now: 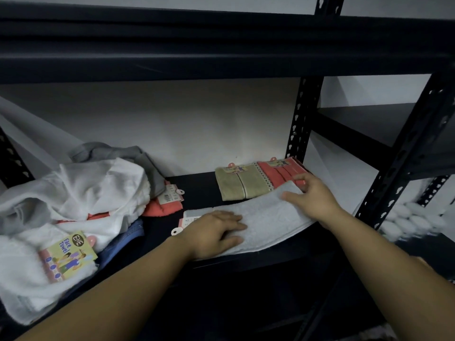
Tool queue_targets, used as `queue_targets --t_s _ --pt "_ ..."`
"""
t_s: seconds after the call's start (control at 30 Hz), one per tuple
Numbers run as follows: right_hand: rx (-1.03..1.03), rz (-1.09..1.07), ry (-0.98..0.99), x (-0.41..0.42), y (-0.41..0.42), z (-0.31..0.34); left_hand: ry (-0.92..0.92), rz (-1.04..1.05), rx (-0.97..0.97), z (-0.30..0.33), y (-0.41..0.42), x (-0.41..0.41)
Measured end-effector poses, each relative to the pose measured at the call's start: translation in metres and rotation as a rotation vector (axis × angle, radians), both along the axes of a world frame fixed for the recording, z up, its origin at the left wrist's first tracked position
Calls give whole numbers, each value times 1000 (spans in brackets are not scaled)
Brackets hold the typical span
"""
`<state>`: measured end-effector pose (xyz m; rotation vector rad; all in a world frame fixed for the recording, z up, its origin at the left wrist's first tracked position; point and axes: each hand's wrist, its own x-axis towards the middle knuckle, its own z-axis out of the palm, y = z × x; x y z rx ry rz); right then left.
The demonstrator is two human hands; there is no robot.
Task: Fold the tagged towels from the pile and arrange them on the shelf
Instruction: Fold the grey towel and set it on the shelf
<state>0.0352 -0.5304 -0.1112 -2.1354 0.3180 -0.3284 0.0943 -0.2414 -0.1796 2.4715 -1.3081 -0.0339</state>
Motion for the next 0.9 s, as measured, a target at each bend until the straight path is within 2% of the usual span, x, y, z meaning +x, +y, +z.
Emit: queue_targets --t_s 0.1,0.2,0.33,0.4,0.5,0.6,0.7,0.9 --pt "163 41 71 2 -16 13 -8 21 -46 -5 -19 -2" --pt "245 123 4 4 -18 26 12 48 -77 -7 -31 -3" --pt "68 227 -104 5 -2 36 46 47 -94 -6 -35 -3" --pt "48 288 -120 7 10 38 66 54 -129 -4 -26 -2" --pt "-26 327 -104 8 32 43 8 99 -181 2 8 2" --pt "-104 350 -42 12 57 44 6 163 -208 7 55 4" --pt "-92 409 66 18 89 40 55 194 -213 2 90 2" --pt "-265 456 242 27 155 15 106 203 -219 -10 103 -4"
